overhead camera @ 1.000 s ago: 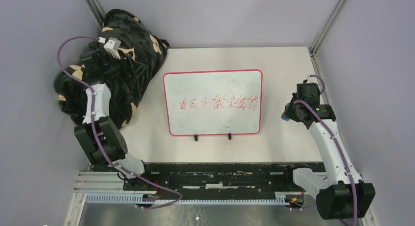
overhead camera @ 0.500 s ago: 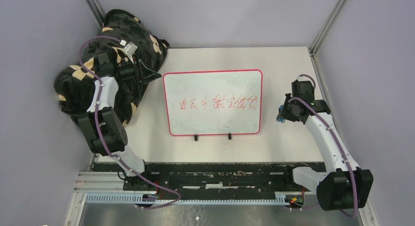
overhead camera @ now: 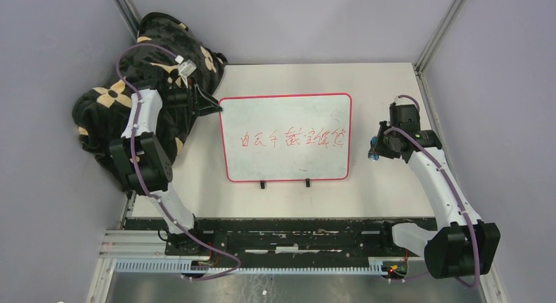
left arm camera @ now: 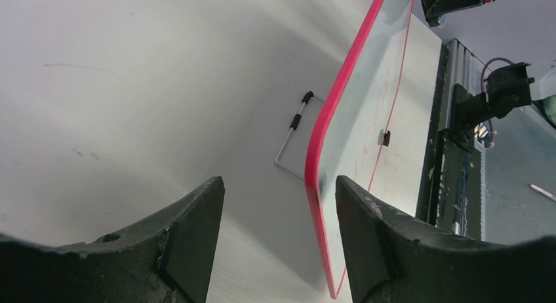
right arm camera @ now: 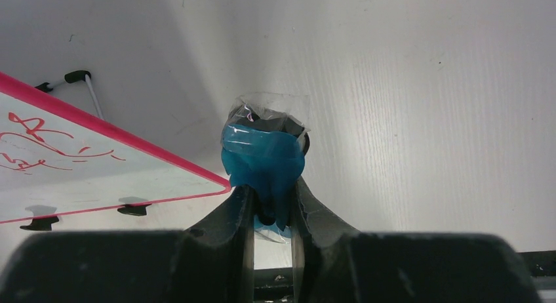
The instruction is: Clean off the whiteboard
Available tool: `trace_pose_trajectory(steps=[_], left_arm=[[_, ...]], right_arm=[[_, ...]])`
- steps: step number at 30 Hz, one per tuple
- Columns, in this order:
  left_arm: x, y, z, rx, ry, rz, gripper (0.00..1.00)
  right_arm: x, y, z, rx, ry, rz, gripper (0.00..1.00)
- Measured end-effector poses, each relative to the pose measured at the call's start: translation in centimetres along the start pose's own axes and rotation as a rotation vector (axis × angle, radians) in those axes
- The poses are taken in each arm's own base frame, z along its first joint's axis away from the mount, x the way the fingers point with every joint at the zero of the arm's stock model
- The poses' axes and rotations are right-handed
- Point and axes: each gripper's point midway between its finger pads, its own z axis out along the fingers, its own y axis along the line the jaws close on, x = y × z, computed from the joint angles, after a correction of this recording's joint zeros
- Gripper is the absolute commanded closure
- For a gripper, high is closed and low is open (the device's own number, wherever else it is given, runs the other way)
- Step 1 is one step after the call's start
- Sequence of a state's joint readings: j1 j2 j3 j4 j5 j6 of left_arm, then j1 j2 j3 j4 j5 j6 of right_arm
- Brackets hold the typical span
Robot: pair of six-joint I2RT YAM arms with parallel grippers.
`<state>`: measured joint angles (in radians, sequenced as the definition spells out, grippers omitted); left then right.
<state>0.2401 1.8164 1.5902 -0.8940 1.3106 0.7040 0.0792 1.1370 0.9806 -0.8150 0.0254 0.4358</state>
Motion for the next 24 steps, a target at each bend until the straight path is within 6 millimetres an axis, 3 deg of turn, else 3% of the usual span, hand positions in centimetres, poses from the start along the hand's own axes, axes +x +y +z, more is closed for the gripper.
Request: trace_pose_trajectory(steps=[14,24], left_arm=[[0.8,-1.9,0.8,0.125,0.055,-0.014,0.4],[0.9,-3.7,2.6,0.189,0.082,-0.003,0.46]], right_arm=[[-0.1,0.2,0.2,-0.005,-0.002,-0.012,0.8],[0.0,0.3,0.2,-0.007,-0.001,-0.016,0.79]])
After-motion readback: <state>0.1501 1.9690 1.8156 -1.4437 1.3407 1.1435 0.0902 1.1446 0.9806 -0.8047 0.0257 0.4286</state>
